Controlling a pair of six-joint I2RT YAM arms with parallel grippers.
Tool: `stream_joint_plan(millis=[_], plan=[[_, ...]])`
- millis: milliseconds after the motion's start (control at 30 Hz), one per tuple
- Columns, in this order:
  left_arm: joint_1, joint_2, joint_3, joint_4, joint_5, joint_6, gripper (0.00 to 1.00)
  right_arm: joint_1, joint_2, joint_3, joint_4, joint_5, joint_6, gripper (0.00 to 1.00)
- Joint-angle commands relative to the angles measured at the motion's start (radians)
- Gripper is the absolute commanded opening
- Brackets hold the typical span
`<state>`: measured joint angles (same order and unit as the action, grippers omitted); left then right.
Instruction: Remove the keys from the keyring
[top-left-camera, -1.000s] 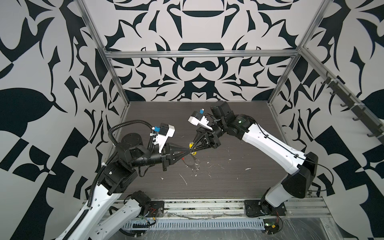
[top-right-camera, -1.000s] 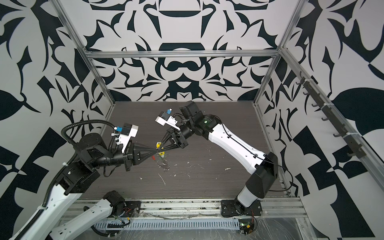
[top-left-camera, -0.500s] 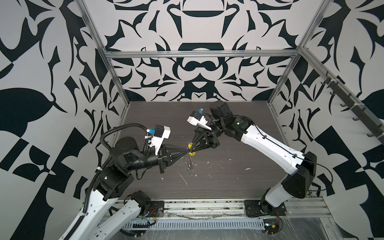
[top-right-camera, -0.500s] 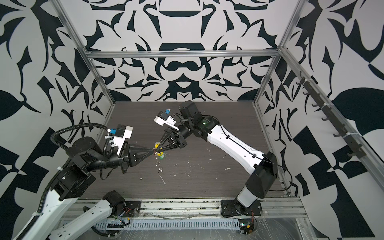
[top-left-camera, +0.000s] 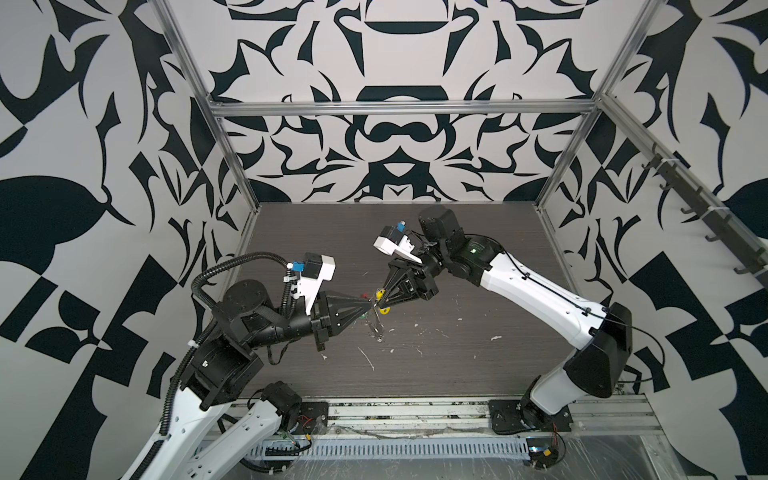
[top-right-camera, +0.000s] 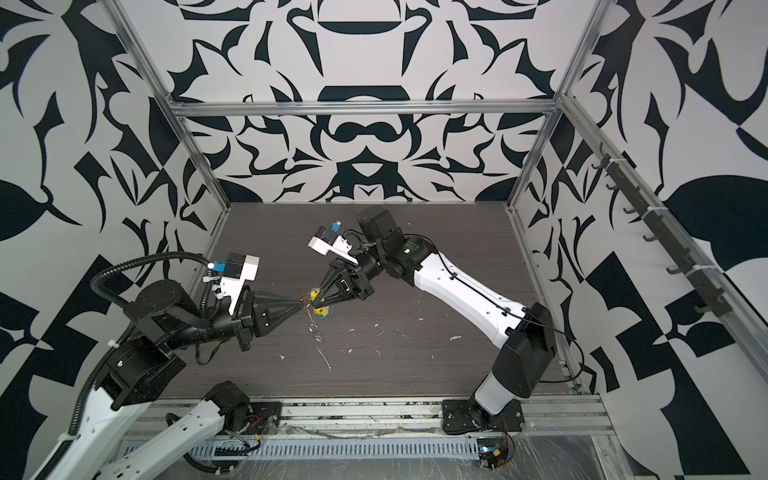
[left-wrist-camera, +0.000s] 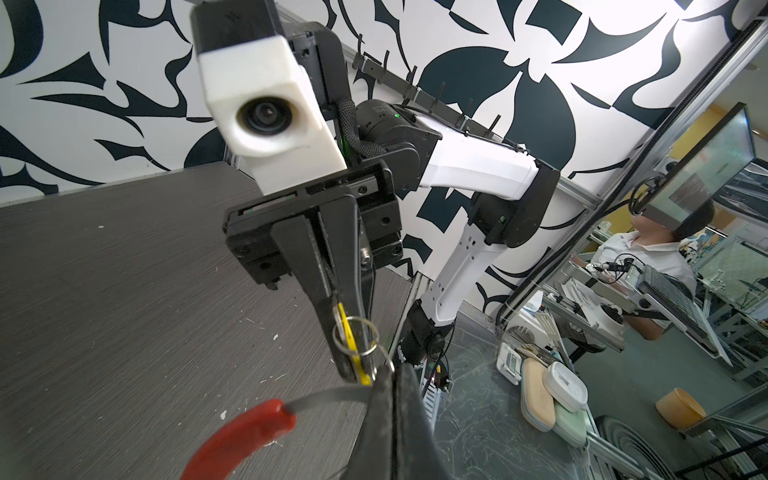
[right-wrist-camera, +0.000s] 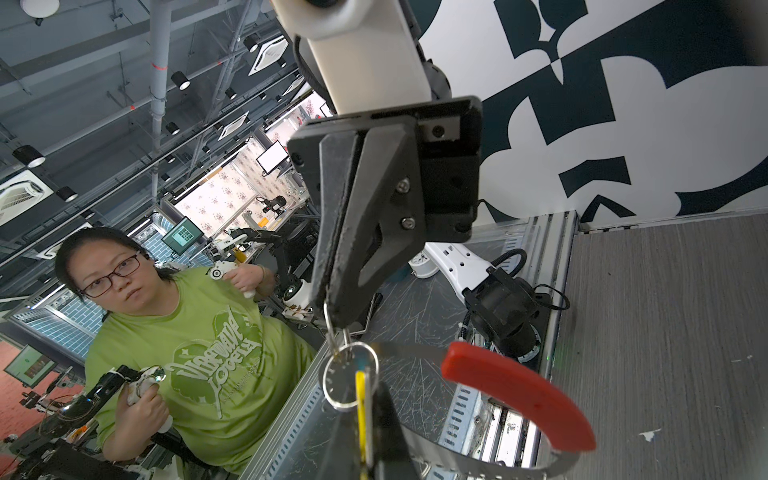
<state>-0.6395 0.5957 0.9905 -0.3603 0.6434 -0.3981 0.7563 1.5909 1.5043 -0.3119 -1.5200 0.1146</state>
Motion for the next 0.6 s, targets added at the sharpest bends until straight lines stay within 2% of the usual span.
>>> stream_joint_plan(millis=[0, 333, 467, 567], plan=[[-0.023, -0.071, 0.026, 0.067, 0.186, -0.01, 0.0, -0.066, -0.001, -0.016, 0.029, 0.12, 0.025, 0.0], [-0.024, -0.056, 0.039, 0.024, 0.171, 0.011, 0.0, -0.068, -0.027, -0.018, 0.053, 0.174, 0.052, 0.0], [-0.024, -0.011, 0.044, -0.023, 0.225, 0.029, 0.0, -0.068, -0.025, 0.023, 0.057, 0.16, 0.072, 0.0], [-0.023, 0.012, 0.049, -0.051, 0.244, 0.042, 0.0, -0.069, 0.001, 0.086, -0.019, 0.146, 0.033, 0.0]])
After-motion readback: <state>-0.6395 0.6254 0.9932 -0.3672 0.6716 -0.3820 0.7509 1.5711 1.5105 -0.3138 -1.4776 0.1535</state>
